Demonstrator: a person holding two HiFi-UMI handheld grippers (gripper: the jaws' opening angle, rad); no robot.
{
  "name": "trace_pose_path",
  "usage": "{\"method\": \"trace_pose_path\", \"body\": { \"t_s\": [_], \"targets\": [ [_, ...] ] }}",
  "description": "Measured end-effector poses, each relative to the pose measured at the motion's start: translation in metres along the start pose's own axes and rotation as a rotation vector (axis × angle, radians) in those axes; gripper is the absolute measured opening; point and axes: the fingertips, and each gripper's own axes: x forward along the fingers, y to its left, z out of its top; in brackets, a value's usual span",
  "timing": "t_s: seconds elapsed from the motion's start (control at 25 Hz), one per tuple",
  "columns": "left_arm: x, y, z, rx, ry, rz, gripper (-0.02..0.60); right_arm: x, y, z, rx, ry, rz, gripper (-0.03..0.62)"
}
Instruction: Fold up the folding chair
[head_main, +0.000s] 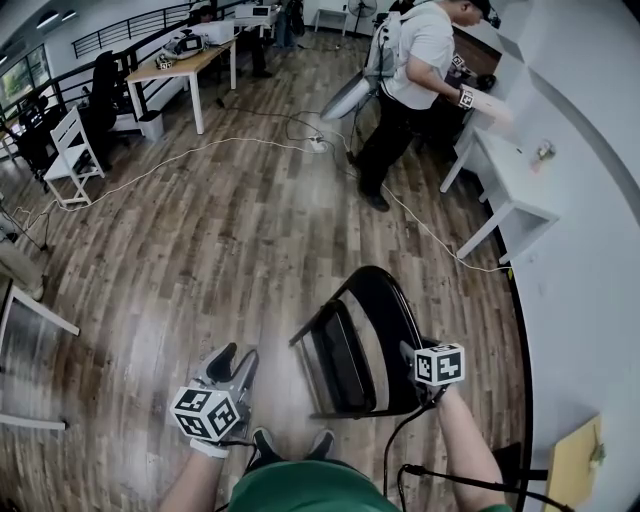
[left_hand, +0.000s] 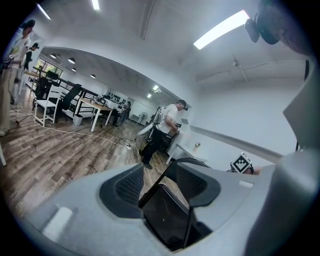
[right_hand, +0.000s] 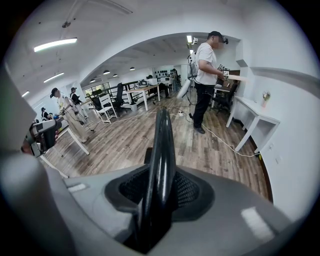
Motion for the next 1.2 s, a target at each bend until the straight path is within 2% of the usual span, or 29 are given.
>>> {"method": "trace_pose_path", "body": {
  "t_s": [0.6, 1.2],
  "targets": [
    [-0.006, 0.003, -0.010, -0.030, 0.010, 0.011, 0.209, 0.002, 0.003, -0.001, 0.004, -0.005, 0.030, 0.130],
    [-0.009, 0.006, -0.014, -0.042, 0.023, 0.006, 0.209, -0.001, 0.001, 0.000, -0.007, 0.005, -0.011, 0.130]
  ]
}}
